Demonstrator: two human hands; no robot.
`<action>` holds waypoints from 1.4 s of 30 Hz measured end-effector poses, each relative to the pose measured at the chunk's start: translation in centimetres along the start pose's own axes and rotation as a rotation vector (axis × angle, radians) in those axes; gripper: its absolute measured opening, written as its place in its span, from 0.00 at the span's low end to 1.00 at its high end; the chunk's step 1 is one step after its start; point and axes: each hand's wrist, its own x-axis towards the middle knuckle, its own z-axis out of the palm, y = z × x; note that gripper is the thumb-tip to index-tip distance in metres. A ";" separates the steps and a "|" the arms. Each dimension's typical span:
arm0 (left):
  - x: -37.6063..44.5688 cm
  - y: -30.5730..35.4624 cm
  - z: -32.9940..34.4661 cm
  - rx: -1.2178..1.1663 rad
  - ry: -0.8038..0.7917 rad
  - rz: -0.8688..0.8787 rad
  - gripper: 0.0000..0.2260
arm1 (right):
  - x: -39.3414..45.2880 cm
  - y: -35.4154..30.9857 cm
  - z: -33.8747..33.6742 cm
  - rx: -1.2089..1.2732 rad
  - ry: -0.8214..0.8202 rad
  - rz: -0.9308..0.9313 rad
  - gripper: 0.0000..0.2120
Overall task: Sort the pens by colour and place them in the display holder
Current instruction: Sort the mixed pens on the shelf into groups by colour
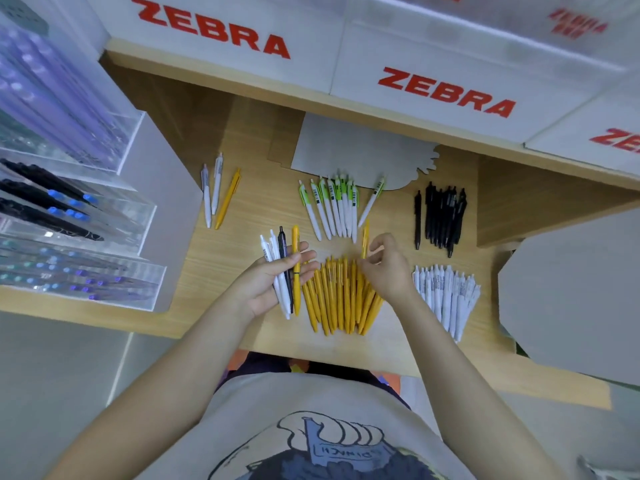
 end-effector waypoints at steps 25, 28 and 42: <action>1.9 -3.7 7.9 0.065 0.052 0.038 0.11 | -7.2 -0.2 -0.8 0.644 -0.181 0.184 0.05; 1.7 -3.6 8.2 0.163 0.032 0.088 0.11 | -7.2 0.3 -1.5 0.702 -0.054 0.188 0.05; 0.1 -4.4 8.2 0.225 0.231 0.174 0.07 | -7.7 0.0 -1.4 0.690 0.181 0.096 0.06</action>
